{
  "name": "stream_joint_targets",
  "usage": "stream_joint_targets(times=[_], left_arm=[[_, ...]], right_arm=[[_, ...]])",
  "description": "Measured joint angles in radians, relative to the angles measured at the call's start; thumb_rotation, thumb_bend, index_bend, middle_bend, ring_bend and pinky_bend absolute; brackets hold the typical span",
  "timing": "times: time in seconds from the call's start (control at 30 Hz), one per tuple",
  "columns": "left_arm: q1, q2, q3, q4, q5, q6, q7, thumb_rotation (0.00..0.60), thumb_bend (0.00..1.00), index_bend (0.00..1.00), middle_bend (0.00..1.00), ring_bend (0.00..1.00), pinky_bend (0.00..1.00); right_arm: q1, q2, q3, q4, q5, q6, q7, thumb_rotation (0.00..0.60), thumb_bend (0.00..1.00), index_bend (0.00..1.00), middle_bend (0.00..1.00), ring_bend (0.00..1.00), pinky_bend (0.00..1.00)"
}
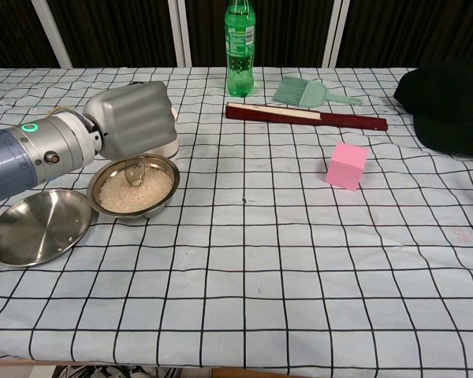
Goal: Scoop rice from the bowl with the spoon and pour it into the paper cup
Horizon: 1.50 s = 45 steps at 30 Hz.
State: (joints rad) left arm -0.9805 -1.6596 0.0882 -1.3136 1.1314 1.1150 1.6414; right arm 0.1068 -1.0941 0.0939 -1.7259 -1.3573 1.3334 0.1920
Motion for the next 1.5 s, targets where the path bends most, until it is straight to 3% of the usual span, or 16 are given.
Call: stream_joint_targets(times=[1.5], left_arm=[[0.032,-0.048,0.001,0.023,0.057,-0.073,0.037,0.6,0.54,0.79,1.0,1.0,1.0]], right_arm=[[-0.001,0.003,0.002,-0.001,0.001,-0.001,0.01,0.6,0.25,0.0,0.0,0.0,0.19]])
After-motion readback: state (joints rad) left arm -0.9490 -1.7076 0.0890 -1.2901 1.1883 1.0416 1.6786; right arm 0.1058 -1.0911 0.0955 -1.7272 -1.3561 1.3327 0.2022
